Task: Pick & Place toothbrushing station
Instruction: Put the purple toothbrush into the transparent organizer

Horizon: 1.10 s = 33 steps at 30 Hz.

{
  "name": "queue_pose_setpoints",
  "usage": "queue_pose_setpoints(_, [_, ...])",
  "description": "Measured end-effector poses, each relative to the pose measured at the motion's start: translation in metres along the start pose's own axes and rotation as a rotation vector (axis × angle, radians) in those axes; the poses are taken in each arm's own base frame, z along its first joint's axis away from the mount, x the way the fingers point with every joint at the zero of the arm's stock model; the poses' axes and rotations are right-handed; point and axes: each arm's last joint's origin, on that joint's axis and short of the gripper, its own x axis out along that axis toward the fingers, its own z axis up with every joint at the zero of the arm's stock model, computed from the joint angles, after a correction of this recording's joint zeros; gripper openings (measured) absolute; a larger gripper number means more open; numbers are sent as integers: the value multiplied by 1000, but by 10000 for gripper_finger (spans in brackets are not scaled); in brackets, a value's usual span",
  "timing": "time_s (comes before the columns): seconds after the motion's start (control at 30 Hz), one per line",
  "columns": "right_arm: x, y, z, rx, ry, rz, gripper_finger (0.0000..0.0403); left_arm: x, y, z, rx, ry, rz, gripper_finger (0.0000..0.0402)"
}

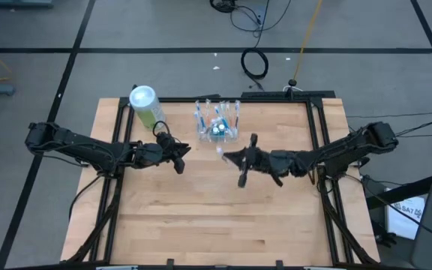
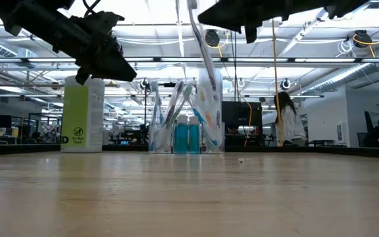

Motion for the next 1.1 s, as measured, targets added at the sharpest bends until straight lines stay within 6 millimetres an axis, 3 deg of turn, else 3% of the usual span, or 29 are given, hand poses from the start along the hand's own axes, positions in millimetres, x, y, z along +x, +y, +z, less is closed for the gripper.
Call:
queue_pose_setpoints(0.6, [16,-72,9,-149,-30,-201,0,0,0,0,9,-4,6,85])
queue_pose_setpoints(0.83, [11,-110,-8,-105,-96,-231,0,0,0,0,6,-5,7,85])
queue_pose_setpoints(1.1, [3,-136,-23,-69,-98,-261,0,0,-1,5,-12,-57,18,85])
